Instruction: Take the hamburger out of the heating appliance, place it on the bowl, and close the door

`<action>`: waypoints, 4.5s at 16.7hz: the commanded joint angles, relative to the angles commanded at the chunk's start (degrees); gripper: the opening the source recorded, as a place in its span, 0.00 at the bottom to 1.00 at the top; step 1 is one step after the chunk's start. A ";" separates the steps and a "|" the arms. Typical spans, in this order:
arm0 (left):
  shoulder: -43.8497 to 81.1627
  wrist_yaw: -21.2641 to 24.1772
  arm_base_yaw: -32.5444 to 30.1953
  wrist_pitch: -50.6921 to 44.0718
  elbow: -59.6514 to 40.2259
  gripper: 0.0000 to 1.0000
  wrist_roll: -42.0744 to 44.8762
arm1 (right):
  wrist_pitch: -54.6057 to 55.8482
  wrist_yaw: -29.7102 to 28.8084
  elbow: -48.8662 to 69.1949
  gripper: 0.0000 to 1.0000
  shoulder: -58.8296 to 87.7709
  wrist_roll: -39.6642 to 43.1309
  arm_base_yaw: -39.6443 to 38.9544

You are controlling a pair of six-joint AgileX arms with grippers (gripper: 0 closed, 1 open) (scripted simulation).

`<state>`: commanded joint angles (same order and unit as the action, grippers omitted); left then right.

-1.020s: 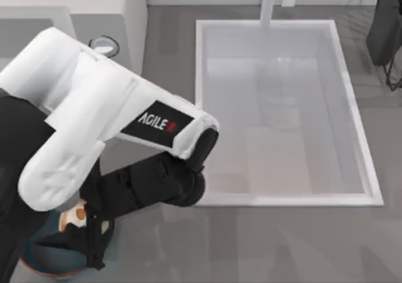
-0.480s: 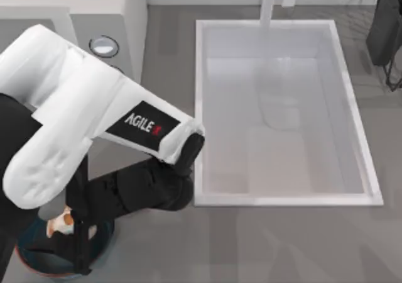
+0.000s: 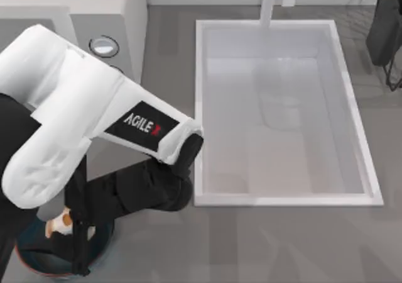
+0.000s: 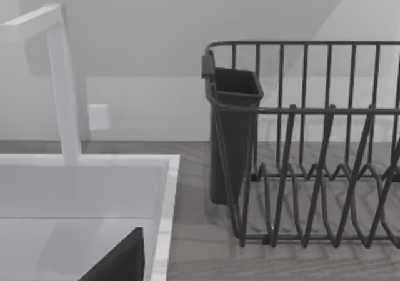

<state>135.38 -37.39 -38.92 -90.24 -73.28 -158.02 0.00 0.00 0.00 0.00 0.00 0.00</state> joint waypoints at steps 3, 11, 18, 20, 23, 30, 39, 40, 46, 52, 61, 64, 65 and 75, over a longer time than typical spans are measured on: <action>0.00 0.00 0.00 0.00 0.00 0.83 0.00 | 0.00 0.00 0.00 1.00 0.00 0.00 0.00; 0.00 0.00 0.00 0.00 0.00 1.00 0.00 | 0.00 0.00 0.00 1.00 0.00 0.00 0.00; -5.59 -1.08 0.54 2.02 1.72 1.00 -0.52 | 0.00 0.00 0.00 1.00 0.00 0.00 0.00; -9.68 -0.18 2.13 6.83 4.39 1.00 4.61 | 0.00 0.00 0.00 1.00 0.00 0.00 0.00; -19.44 2.00 5.61 17.08 10.37 1.00 16.90 | 0.00 0.00 0.00 1.00 0.00 0.00 0.00; -55.07 11.05 16.83 47.35 30.41 1.00 64.00 | 0.00 0.00 0.00 1.00 0.00 0.00 0.00; -108.88 27.48 31.85 79.39 58.97 1.00 130.46 | 0.00 0.00 0.00 1.00 0.00 0.00 0.00; -113.96 29.21 33.20 81.76 61.65 1.00 135.96 | 0.00 0.00 0.00 1.00 0.00 0.00 0.00; -133.50 36.57 38.40 89.62 72.22 1.00 156.09 | 0.00 0.00 0.00 1.00 0.00 0.00 0.00; -135.38 37.39 38.92 90.24 73.28 1.00 158.02 | 0.00 0.00 0.00 1.00 0.00 0.00 0.00; -135.38 37.39 38.92 90.24 73.28 0.40 158.02 | 0.00 0.00 0.00 1.00 0.00 0.00 0.00; -135.38 37.39 38.92 90.24 73.28 0.17 158.02 | 0.00 0.00 0.00 1.00 0.00 0.00 0.00; -135.38 37.39 38.92 90.24 73.28 0.10 158.02 | 0.00 0.00 0.00 1.00 0.00 0.00 0.00; -135.37 37.39 38.91 90.23 73.26 0.00 158.01 | 0.00 0.00 0.00 1.00 0.00 0.00 0.00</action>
<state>0.01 0.00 -0.01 -0.01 -0.01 -0.01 0.00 0.00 0.00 0.00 0.00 0.00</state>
